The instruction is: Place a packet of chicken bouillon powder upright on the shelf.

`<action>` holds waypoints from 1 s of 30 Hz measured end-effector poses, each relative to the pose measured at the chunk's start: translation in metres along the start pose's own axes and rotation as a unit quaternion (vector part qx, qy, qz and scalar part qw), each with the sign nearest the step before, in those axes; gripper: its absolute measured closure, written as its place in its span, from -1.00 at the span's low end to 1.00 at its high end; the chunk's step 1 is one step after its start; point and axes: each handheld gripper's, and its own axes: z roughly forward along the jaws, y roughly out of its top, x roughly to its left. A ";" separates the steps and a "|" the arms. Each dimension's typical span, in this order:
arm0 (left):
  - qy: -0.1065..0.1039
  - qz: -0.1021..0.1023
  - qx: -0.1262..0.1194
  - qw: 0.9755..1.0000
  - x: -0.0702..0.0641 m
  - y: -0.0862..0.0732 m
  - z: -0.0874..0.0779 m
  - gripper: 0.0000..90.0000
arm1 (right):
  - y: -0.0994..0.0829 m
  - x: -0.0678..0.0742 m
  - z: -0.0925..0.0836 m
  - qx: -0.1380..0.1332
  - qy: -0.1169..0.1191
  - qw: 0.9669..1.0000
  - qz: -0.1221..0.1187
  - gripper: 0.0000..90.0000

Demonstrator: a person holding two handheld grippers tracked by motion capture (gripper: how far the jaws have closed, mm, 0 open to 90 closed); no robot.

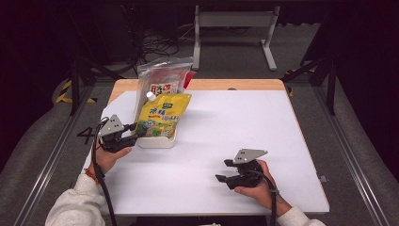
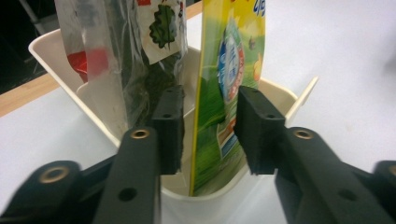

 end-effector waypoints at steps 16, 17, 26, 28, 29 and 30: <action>0.049 0.002 -0.031 0.998 -0.027 0.002 -0.027 -0.25 | 0.002 -0.003 -0.009 -0.011 -0.019 1.000 -0.007 -0.23; 0.046 -0.002 -0.033 0.998 -0.029 0.001 -0.028 -0.25 | 0.002 -0.003 -0.009 -0.012 -0.019 1.000 -0.008 -0.23; 0.048 0.003 -0.024 0.999 -0.044 -0.004 -0.034 -0.33 | 0.003 -0.004 -0.014 -0.012 -0.041 0.999 -0.023 -0.26; 0.059 0.007 -0.015 0.998 -0.049 -0.005 -0.033 -0.32 | 0.003 -0.004 -0.016 -0.011 -0.051 0.998 -0.031 -0.27; 0.057 0.008 -0.014 0.998 -0.052 -0.006 -0.032 -0.33 | 0.003 -0.005 -0.017 -0.010 -0.055 0.998 -0.034 -0.27; 0.060 0.013 -0.012 0.998 -0.056 -0.007 -0.031 -0.34 | 0.002 -0.005 -0.018 -0.010 -0.061 0.997 -0.038 -0.27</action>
